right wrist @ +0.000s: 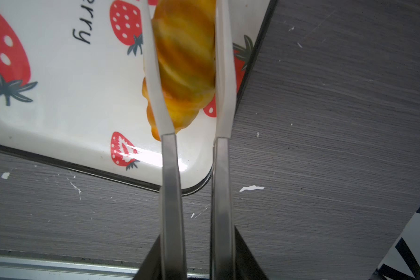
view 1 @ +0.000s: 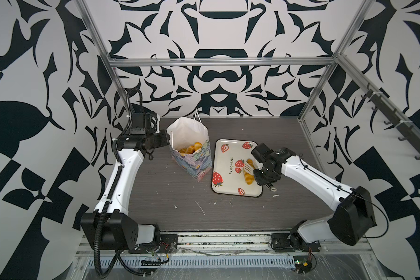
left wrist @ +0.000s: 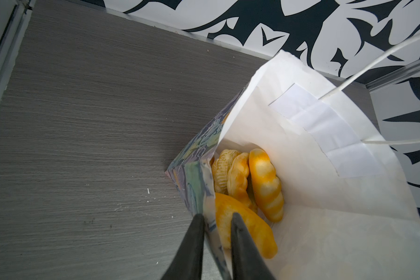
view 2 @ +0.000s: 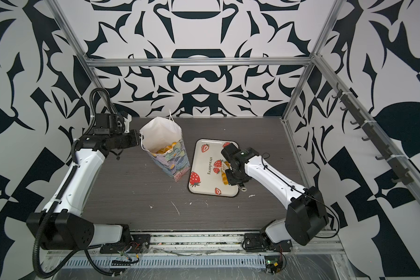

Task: Pack bread into a paper bag
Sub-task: Pick up the bread from the tray.

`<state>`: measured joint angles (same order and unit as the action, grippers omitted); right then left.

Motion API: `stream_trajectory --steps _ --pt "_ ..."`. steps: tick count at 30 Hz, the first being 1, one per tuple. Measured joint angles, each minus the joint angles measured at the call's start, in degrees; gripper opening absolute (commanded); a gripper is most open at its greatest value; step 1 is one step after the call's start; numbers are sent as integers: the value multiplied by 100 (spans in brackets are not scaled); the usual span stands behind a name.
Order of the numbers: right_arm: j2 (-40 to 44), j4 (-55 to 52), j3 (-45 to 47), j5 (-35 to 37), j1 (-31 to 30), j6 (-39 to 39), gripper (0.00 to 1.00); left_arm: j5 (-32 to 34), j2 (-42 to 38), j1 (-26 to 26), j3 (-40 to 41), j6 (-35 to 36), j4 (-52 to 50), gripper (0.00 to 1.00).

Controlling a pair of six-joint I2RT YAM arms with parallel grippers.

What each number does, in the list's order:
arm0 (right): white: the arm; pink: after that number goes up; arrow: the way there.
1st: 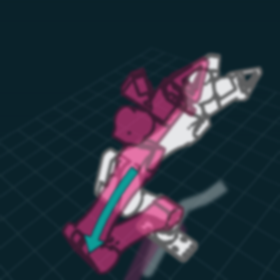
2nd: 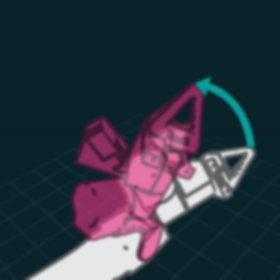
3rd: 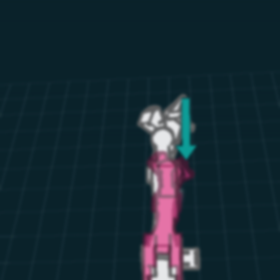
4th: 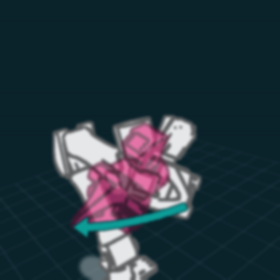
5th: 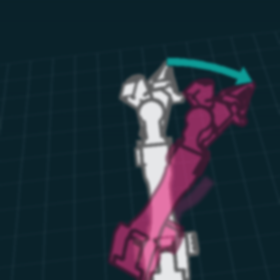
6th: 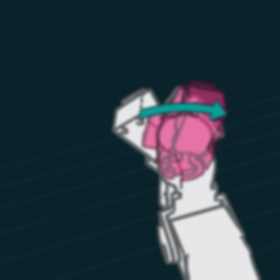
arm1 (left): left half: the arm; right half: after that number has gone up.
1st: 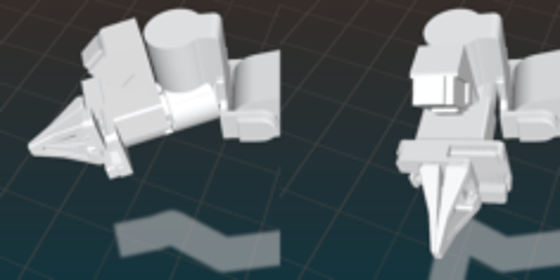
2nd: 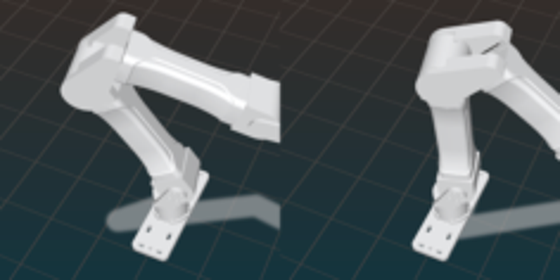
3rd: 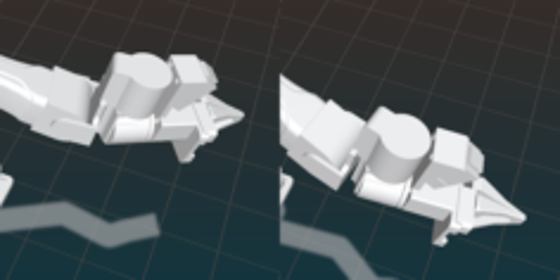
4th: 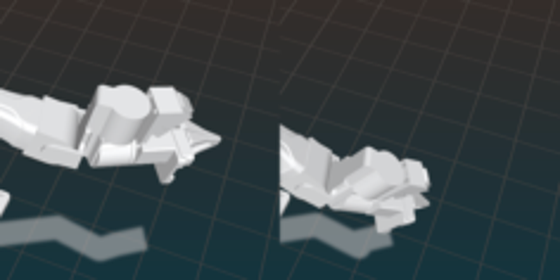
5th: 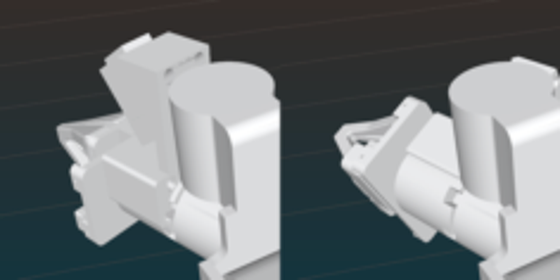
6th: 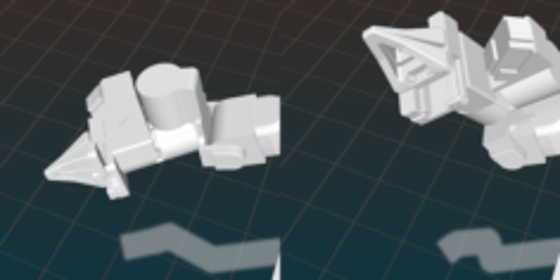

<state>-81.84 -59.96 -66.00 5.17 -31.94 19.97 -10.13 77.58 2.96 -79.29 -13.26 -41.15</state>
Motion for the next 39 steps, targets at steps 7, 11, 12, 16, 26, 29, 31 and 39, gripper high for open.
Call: stream_trajectory --steps 7,11,12,16,26,29,31,39 --pt "7 -15 -199 20 0 -17 32 -2 0 -2 4 0 4 24" --pt "50 -13 -341 9 0 -20 31 -2 0 -7 4 0 2 23" --pt "81 -15 -382 0 0 -20 31 -2 0 -7 4 0 4 24" --pt "173 -28 -656 -26 -13 -24 31 -2 2 -7 4 0 2 23" --pt "203 -214 -1567 13 -352 -61 31 2 2 -7 4 0 -2 23" --pt "203 -321 -1862 79 -518 -61 31 4 0 -7 4 0 -7 24" --pt "201 -380 -2081 138 -654 -61 31 4 0 -7 4 0 -11 24" --pt "87 -614 -2806 420 -1110 -63 31 7 0 -7 2 0 -24 23"
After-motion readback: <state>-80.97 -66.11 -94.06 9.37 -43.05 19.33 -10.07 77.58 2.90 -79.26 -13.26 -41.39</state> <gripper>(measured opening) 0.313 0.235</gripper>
